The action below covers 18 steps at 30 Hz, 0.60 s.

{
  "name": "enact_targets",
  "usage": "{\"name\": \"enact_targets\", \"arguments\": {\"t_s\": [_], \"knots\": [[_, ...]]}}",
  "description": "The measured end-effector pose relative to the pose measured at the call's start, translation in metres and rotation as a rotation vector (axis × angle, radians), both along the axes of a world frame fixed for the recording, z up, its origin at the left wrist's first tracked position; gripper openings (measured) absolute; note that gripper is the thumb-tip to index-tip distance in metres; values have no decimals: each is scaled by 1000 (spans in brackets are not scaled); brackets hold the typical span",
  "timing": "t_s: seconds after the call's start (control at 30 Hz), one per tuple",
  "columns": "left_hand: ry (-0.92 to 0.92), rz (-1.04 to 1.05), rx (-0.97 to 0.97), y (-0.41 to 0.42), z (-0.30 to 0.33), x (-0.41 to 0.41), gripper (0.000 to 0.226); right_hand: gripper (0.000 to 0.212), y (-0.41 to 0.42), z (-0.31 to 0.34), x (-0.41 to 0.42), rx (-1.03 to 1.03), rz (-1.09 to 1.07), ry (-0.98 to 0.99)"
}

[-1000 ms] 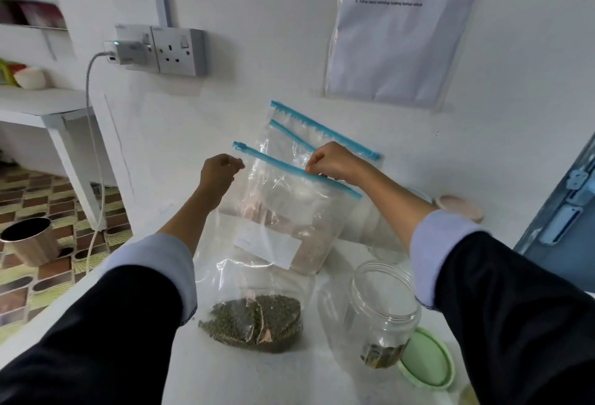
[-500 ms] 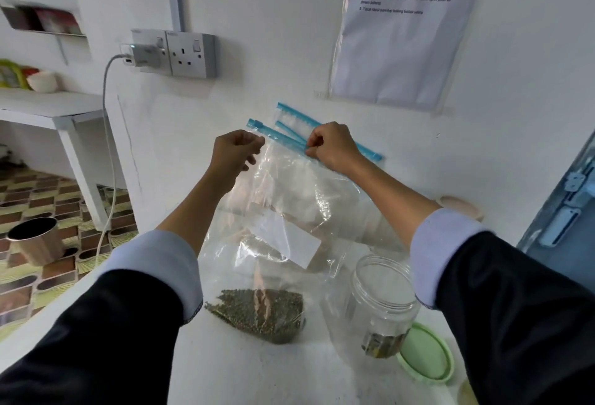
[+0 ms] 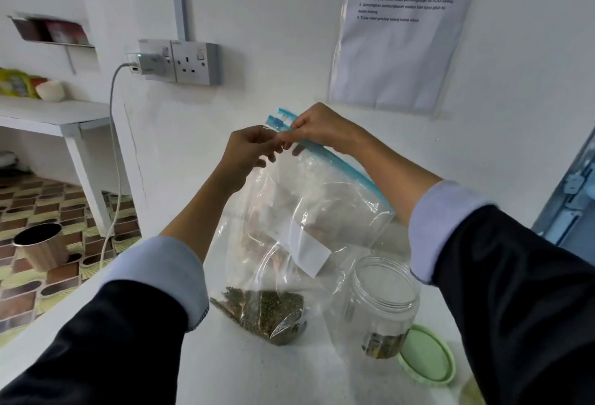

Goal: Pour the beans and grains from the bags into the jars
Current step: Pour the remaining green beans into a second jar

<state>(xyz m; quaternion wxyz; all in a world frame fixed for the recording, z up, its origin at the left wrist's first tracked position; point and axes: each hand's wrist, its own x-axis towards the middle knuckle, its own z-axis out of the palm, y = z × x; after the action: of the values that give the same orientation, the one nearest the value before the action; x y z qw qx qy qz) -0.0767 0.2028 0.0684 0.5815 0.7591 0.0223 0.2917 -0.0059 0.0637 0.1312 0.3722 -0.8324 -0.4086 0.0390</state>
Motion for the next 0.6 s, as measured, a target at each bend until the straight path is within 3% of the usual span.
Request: {"name": "enact_targets", "arguments": {"t_s": [0.1, 0.27, 0.43, 0.6], "knots": [[130, -43, 82, 10, -16, -7, 4, 24, 3, 4, 1, 31, -52, 41], [507, -49, 131, 50, -92, -34, 15, 21, -8, -2, 6, 85, -123, 181], [516, 36, -50, 60, -140, -52, 13, 17, -9, -10, -4, -17, -84, 201], [852, 133, -81, 65, -163, -65, 60, 18, -6, -11, -13, -68, -71, 174]]}}
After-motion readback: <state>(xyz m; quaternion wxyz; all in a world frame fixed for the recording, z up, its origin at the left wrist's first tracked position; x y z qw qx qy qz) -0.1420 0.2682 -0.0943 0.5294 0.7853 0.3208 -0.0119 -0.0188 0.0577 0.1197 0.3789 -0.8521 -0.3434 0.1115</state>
